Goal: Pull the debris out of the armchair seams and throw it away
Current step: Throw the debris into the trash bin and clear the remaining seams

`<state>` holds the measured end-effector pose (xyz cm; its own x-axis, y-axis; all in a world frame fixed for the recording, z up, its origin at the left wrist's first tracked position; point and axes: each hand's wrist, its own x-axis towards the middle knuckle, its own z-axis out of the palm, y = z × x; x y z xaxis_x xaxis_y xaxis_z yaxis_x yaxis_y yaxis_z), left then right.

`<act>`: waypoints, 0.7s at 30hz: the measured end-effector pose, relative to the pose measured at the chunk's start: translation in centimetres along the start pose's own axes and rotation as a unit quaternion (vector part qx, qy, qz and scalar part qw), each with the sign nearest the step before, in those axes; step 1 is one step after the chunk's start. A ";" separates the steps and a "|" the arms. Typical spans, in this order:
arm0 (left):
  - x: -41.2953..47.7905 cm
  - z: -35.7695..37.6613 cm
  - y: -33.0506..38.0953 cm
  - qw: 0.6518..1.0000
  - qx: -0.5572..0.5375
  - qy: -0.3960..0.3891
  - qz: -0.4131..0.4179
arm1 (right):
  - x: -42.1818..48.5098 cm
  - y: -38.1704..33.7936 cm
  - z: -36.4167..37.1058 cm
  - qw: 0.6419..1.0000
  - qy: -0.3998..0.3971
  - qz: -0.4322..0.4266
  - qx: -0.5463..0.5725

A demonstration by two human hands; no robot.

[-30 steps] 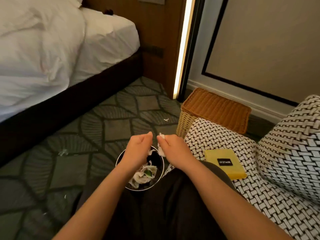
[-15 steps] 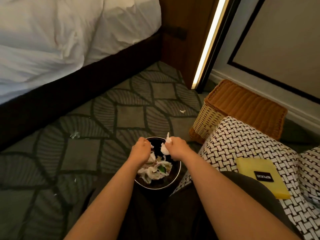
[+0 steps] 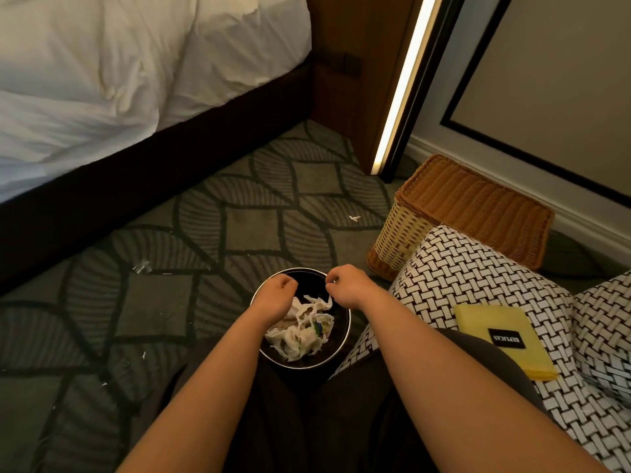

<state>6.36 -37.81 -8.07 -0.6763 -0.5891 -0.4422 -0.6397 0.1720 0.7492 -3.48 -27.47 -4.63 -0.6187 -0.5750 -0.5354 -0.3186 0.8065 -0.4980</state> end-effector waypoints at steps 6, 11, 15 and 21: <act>-3.7 -0.5 2.3 0.997 -0.003 -0.036 0.071 | -3.6 -0.7 -2.1 0.997 0.035 -0.065 -0.033; -7.7 -1.1 6.2 0.980 0.061 -0.067 0.179 | -7.7 0.4 -4.6 0.994 0.069 -0.082 -0.023; -11.5 -0.9 10.4 0.957 0.119 -0.073 0.255 | -11.5 2.2 -7.5 0.988 0.106 -0.107 -0.019; -17.1 2.5 15.5 0.921 0.136 -0.133 0.341 | -18.2 8.2 -10.3 0.977 0.182 -0.100 0.040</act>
<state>7.10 -23.04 9.88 -0.9969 -0.0633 -0.0462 -0.0762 0.6431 0.7620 -2.26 -8.94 8.02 -0.7691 -0.6210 -0.1514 -0.4111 0.6620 -0.6267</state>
